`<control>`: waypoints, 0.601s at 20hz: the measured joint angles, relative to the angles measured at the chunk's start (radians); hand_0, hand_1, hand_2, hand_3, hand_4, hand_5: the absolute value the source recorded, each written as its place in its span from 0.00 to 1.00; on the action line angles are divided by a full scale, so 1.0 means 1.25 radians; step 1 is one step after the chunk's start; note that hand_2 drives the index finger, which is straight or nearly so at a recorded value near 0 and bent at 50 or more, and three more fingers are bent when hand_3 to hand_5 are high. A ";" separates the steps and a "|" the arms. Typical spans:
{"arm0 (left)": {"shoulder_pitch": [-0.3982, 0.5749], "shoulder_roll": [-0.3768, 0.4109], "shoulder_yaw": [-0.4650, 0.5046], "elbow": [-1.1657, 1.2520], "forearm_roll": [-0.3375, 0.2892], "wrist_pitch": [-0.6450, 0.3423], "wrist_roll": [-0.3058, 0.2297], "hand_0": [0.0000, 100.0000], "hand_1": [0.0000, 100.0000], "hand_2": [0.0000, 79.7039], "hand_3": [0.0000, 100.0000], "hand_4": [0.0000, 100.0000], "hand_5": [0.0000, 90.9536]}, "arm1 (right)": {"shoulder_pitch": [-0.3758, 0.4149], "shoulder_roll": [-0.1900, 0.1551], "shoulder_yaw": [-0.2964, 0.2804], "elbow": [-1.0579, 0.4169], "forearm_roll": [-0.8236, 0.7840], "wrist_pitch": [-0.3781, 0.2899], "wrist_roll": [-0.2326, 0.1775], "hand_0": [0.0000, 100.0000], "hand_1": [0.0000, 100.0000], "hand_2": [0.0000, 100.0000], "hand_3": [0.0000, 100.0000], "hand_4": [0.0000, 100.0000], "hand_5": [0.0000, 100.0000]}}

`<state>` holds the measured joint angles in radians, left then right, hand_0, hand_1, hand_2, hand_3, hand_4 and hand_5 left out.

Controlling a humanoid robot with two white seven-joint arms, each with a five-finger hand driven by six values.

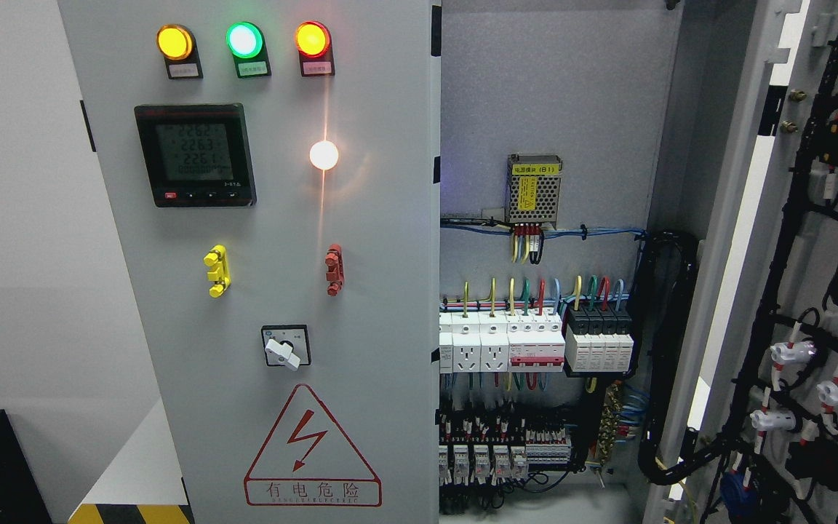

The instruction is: Open door with both hands

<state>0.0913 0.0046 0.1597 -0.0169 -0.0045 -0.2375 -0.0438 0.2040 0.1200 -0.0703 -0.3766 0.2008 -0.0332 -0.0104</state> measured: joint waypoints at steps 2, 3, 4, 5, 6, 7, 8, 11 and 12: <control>0.000 -0.001 0.002 0.002 0.001 0.001 0.002 0.00 0.00 0.00 0.00 0.00 0.00 | 0.028 -0.001 0.011 -0.064 0.000 0.002 0.000 0.19 0.00 0.00 0.00 0.00 0.00; 0.000 -0.001 0.004 0.003 0.001 0.001 0.002 0.00 0.00 0.00 0.00 0.00 0.00 | 0.035 -0.002 0.018 -0.106 0.000 0.001 0.000 0.19 0.00 0.00 0.00 0.00 0.00; 0.000 -0.001 0.005 0.004 0.002 0.001 0.002 0.00 0.00 0.00 0.00 0.00 0.00 | 0.044 -0.002 0.025 -0.145 0.000 0.000 0.000 0.19 0.00 0.00 0.00 0.00 0.00; 0.000 -0.001 0.005 0.005 0.002 0.001 0.002 0.00 0.00 0.00 0.00 0.00 0.00 | 0.054 -0.003 0.032 -0.174 0.000 0.000 0.000 0.19 0.00 0.00 0.00 0.00 0.00; 0.000 -0.001 0.006 0.006 0.002 0.001 0.002 0.00 0.00 0.00 0.00 0.00 0.00 | 0.060 -0.003 0.039 -0.208 0.000 0.001 0.000 0.19 0.00 0.00 0.00 0.00 0.00; 0.000 -0.002 0.007 0.006 0.003 0.001 0.002 0.00 0.00 0.00 0.00 0.00 0.00 | 0.065 -0.003 0.044 -0.242 0.000 0.001 0.000 0.19 0.00 0.00 0.00 0.00 0.00; 0.000 -0.002 0.007 0.007 0.003 0.001 0.002 0.00 0.00 0.00 0.00 0.00 0.00 | 0.072 -0.004 0.051 -0.272 0.000 0.001 0.000 0.19 0.00 0.00 0.00 0.00 0.00; -0.001 -0.002 0.006 0.008 0.003 0.003 0.002 0.00 0.00 0.00 0.00 0.00 0.00 | 0.088 -0.007 0.071 -0.360 0.000 0.001 0.000 0.19 0.00 0.00 0.00 0.00 0.00; -0.001 -0.002 0.005 0.009 0.003 0.004 0.003 0.00 0.00 0.00 0.00 0.00 0.00 | 0.095 -0.009 0.079 -0.389 0.000 0.002 0.000 0.19 0.00 0.00 0.00 0.00 0.00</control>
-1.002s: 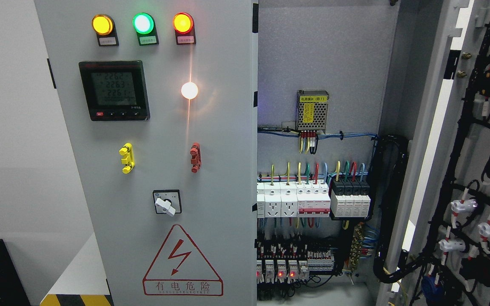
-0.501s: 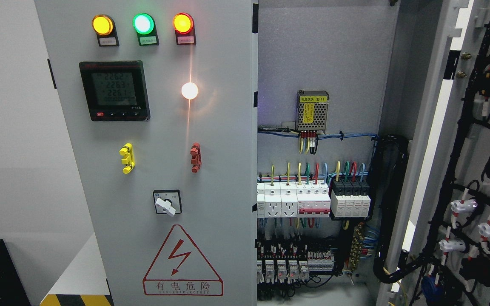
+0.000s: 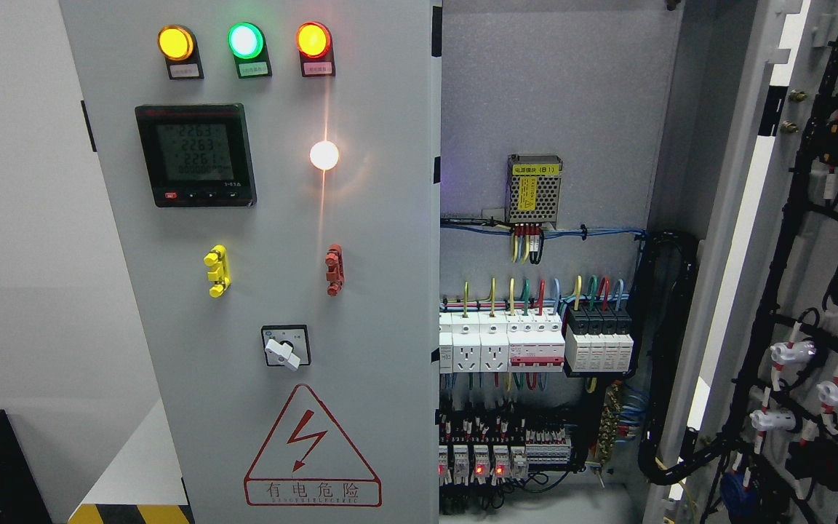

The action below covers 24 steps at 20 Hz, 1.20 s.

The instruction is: Open door with both hands

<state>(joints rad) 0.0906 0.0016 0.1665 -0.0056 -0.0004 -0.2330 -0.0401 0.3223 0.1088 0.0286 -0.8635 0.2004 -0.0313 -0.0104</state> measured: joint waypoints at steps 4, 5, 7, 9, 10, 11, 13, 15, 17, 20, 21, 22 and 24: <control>0.000 0.000 -0.005 0.001 0.000 0.014 0.005 0.00 0.00 0.00 0.00 0.00 0.00 | 0.027 -0.008 0.033 -0.120 0.000 0.000 0.000 0.19 0.00 0.00 0.00 0.00 0.00; 0.000 0.000 -0.007 0.002 -0.002 0.017 0.006 0.00 0.00 0.00 0.00 0.00 0.00 | 0.033 -0.011 0.042 -0.148 0.000 0.000 0.000 0.19 0.00 0.00 0.00 0.00 0.00; 0.000 -0.001 -0.009 0.002 -0.011 0.022 0.006 0.00 0.00 0.00 0.00 0.00 0.00 | 0.042 -0.017 0.060 -0.209 -0.001 0.000 0.000 0.19 0.00 0.00 0.00 0.00 0.00; 0.000 -0.001 -0.011 0.002 -0.017 0.028 0.006 0.00 0.00 0.00 0.00 0.00 0.00 | 0.048 -0.022 0.074 -0.265 -0.001 0.000 0.000 0.19 0.00 0.00 0.00 0.00 0.00; 0.000 -0.001 -0.012 0.003 -0.020 0.034 0.007 0.00 0.00 0.00 0.00 0.00 0.00 | 0.051 -0.025 0.081 -0.297 -0.001 0.000 0.000 0.19 0.00 0.00 0.00 0.00 0.00; 0.000 -0.001 -0.012 0.003 -0.021 0.038 0.009 0.00 0.00 0.00 0.00 0.00 0.00 | 0.053 -0.026 0.087 -0.322 -0.001 0.000 0.000 0.19 0.00 0.00 0.00 0.00 0.00; 0.000 -0.001 -0.014 0.003 -0.024 0.043 0.009 0.00 0.00 0.00 0.00 0.00 0.00 | 0.057 -0.030 0.100 -0.377 -0.005 -0.011 0.000 0.19 0.00 0.00 0.00 0.00 0.00; 0.000 -0.001 -0.015 0.003 -0.027 0.046 0.004 0.00 0.00 0.00 0.00 0.00 0.00 | 0.059 -0.034 0.112 -0.434 -0.025 -0.044 0.000 0.19 0.00 0.00 0.00 0.00 0.00; 0.000 -0.001 -0.016 0.003 -0.028 0.048 0.001 0.00 0.00 0.00 0.00 0.00 0.00 | 0.060 -0.037 0.123 -0.486 -0.060 -0.075 0.000 0.19 0.00 0.00 0.00 0.00 0.00; 0.000 -0.001 -0.017 0.004 -0.029 0.048 0.000 0.00 0.00 0.00 0.00 0.00 0.00 | 0.060 -0.046 0.138 -0.558 -0.112 -0.096 0.004 0.19 0.00 0.00 0.00 0.00 0.00; -0.001 -0.001 -0.017 0.004 -0.026 0.048 -0.001 0.00 0.00 0.00 0.00 0.00 0.00 | 0.060 -0.050 0.142 -0.580 -0.127 -0.100 0.004 0.19 0.00 0.00 0.00 0.00 0.00; -0.001 -0.001 -0.017 0.004 -0.021 0.050 -0.001 0.00 0.00 0.00 0.00 0.00 0.00 | 0.059 -0.053 0.146 -0.600 -0.142 -0.102 0.004 0.19 0.00 0.00 0.00 0.00 0.00; -0.001 -0.001 -0.018 0.004 -0.015 0.052 -0.001 0.00 0.00 0.00 0.00 0.00 0.00 | 0.054 -0.058 0.152 -0.639 -0.164 -0.105 0.001 0.19 0.00 0.00 0.00 0.00 0.00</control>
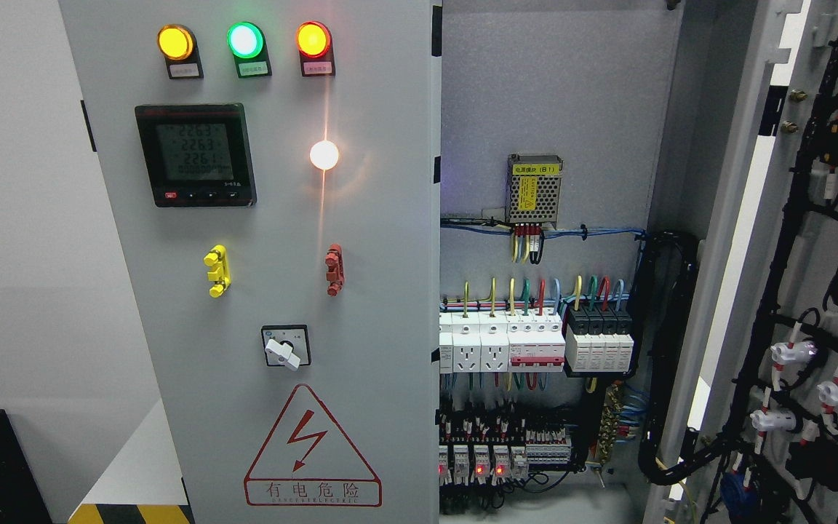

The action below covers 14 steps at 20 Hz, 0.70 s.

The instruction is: Open door with both hands

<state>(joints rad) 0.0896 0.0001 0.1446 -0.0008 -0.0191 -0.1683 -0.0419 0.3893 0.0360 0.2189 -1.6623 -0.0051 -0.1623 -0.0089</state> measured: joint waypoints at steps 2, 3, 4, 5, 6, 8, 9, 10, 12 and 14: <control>0.000 -0.001 0.000 0.000 0.005 -0.003 0.000 0.00 0.00 0.00 0.00 0.00 0.00 | -0.005 -0.005 0.005 -0.035 -0.016 0.000 -0.002 0.19 0.00 0.00 0.00 0.00 0.00; 0.000 -0.004 0.000 0.000 0.006 -0.005 -0.001 0.00 0.00 0.00 0.00 0.00 0.00 | -0.007 -0.007 0.008 -0.050 -0.022 0.000 -0.002 0.19 0.00 0.00 0.00 0.00 0.00; 0.000 -0.006 0.000 0.000 0.008 -0.007 -0.001 0.00 0.00 0.00 0.00 0.00 0.00 | -0.010 -0.009 0.010 -0.064 -0.027 0.000 -0.002 0.19 0.00 0.00 0.00 0.00 0.00; 0.000 -0.008 0.000 0.000 0.009 -0.008 -0.001 0.00 0.00 0.00 0.00 0.00 0.00 | -0.013 -0.010 0.012 -0.078 -0.032 0.001 -0.003 0.19 0.00 0.00 0.00 0.00 0.00; 0.000 -0.010 0.000 0.000 0.010 -0.009 -0.002 0.00 0.00 0.00 0.00 0.00 0.00 | -0.018 -0.012 0.014 -0.092 -0.036 0.002 -0.003 0.19 0.00 0.00 0.00 0.00 0.00; 0.000 -0.014 0.000 0.000 0.012 -0.010 -0.003 0.00 0.00 0.00 0.00 0.00 0.00 | -0.025 -0.015 0.017 -0.117 -0.041 0.002 -0.003 0.19 0.00 0.00 0.00 0.00 0.00; 0.000 -0.016 0.000 0.000 0.012 -0.010 -0.005 0.00 0.00 0.00 0.00 0.00 0.00 | -0.030 -0.016 0.019 -0.129 -0.044 0.003 -0.003 0.19 0.00 0.00 0.00 0.00 0.00; -0.001 -0.018 0.000 0.000 0.013 -0.010 -0.005 0.00 0.00 0.00 0.00 0.00 0.00 | -0.035 -0.017 0.020 -0.139 -0.045 0.003 -0.003 0.19 0.00 0.00 0.00 0.00 0.00; -0.001 -0.023 0.000 0.001 0.014 -0.011 -0.005 0.00 0.00 0.00 0.00 0.00 0.00 | -0.048 -0.019 0.023 -0.160 -0.048 0.003 -0.003 0.19 0.00 0.00 0.00 0.00 0.00; -0.002 -0.027 0.000 0.001 0.014 -0.011 -0.002 0.00 0.00 0.00 0.00 0.00 0.00 | -0.063 -0.021 0.025 -0.179 -0.050 0.002 -0.004 0.19 0.00 0.00 0.00 0.00 0.00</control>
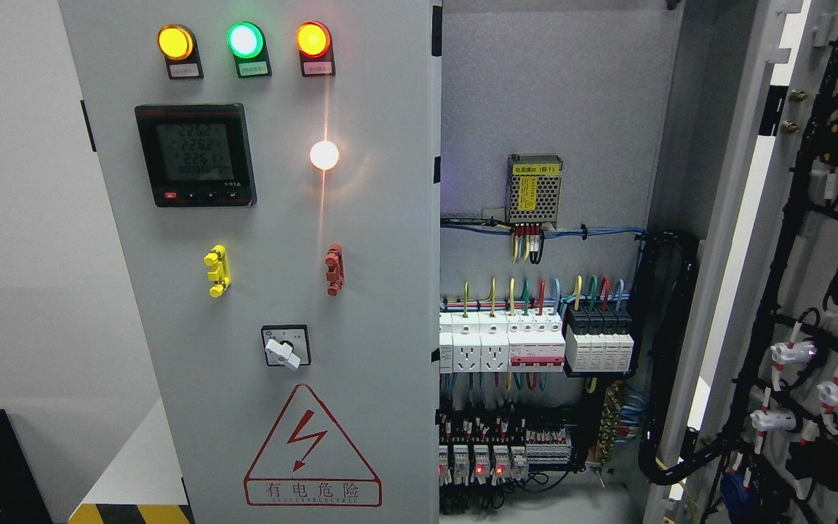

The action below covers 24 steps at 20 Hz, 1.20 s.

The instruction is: Open door with both hands

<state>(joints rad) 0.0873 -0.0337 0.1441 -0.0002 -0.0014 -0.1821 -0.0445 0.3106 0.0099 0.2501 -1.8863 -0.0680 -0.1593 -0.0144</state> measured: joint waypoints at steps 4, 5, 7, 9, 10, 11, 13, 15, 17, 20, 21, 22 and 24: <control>-0.001 -0.010 0.000 0.000 0.001 0.000 0.001 0.00 0.00 0.00 0.00 0.00 0.00 | -0.037 0.003 0.003 -0.038 -0.002 -0.003 -0.004 0.19 0.00 0.00 0.00 0.00 0.00; -0.001 -0.012 0.000 0.000 0.001 0.000 0.001 0.00 0.00 0.00 0.00 0.00 0.00 | -0.049 0.005 0.005 -0.046 -0.003 -0.003 -0.005 0.19 0.00 0.00 0.00 0.00 0.00; -0.001 -0.017 -0.001 0.000 0.001 0.000 0.002 0.00 0.00 0.00 0.00 0.00 0.00 | -0.072 0.007 0.009 -0.060 -0.003 -0.004 -0.005 0.19 0.00 0.00 0.00 0.00 0.00; -0.002 -0.021 -0.001 0.000 0.001 0.000 0.002 0.00 0.00 0.00 0.00 0.00 0.00 | -0.095 0.010 0.016 -0.069 -0.003 -0.004 -0.006 0.19 0.00 0.00 0.00 0.00 0.00; -0.002 -0.023 -0.001 0.000 0.001 0.000 0.002 0.00 0.00 0.00 0.00 0.00 0.00 | -0.106 0.009 0.020 -0.073 -0.003 -0.004 -0.007 0.19 0.00 0.00 0.00 0.00 0.00; -0.002 -0.024 -0.001 0.000 0.001 0.000 0.002 0.00 0.00 0.00 0.00 0.00 0.00 | -0.119 0.008 0.024 -0.076 -0.003 -0.004 -0.008 0.19 0.00 0.00 0.00 0.00 0.00; -0.002 -0.027 -0.001 0.000 0.001 0.000 0.002 0.00 0.00 0.00 0.00 0.00 0.00 | -0.147 0.005 0.032 -0.078 -0.003 0.001 -0.007 0.19 0.00 0.00 0.00 0.00 0.00; -0.002 -0.029 -0.001 0.000 0.001 -0.001 0.005 0.00 0.00 0.00 0.00 0.00 0.00 | -0.178 0.003 0.039 -0.075 -0.003 0.012 -0.003 0.19 0.00 0.00 0.00 0.00 0.00; -0.002 -0.031 -0.001 0.000 -0.002 -0.001 0.008 0.00 0.00 0.00 0.00 0.00 0.00 | -0.202 0.001 0.045 -0.069 -0.003 0.029 -0.002 0.19 0.00 0.00 0.00 0.00 0.00; -0.002 -0.034 -0.001 0.000 -0.014 -0.001 0.012 0.00 0.00 0.00 0.00 0.00 0.00 | -0.247 -0.001 0.051 -0.055 -0.004 0.043 -0.001 0.19 0.00 0.00 0.00 0.00 0.00; -0.002 -0.035 -0.001 0.000 -0.017 -0.001 0.015 0.00 0.00 0.00 0.00 0.00 0.00 | -0.260 -0.002 0.052 -0.050 -0.004 0.047 0.000 0.19 0.00 0.00 0.00 0.00 0.00; -0.002 -0.035 -0.001 0.000 -0.019 -0.001 0.021 0.00 0.00 0.00 0.00 0.00 0.00 | -0.274 -0.002 0.054 -0.045 -0.004 0.047 0.000 0.19 0.00 0.00 0.00 0.00 0.00; -0.002 -0.036 -0.001 0.000 -0.022 -0.002 0.040 0.00 0.00 0.00 0.00 0.00 0.00 | -0.302 -0.003 0.056 -0.035 -0.005 0.050 0.000 0.19 0.00 0.00 0.00 0.00 0.00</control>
<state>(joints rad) 0.0845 -0.0789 0.1427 0.0000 -0.0294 -0.1846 0.0049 -0.0675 0.0060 0.3205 -1.9298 -0.0738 -0.0973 -0.0148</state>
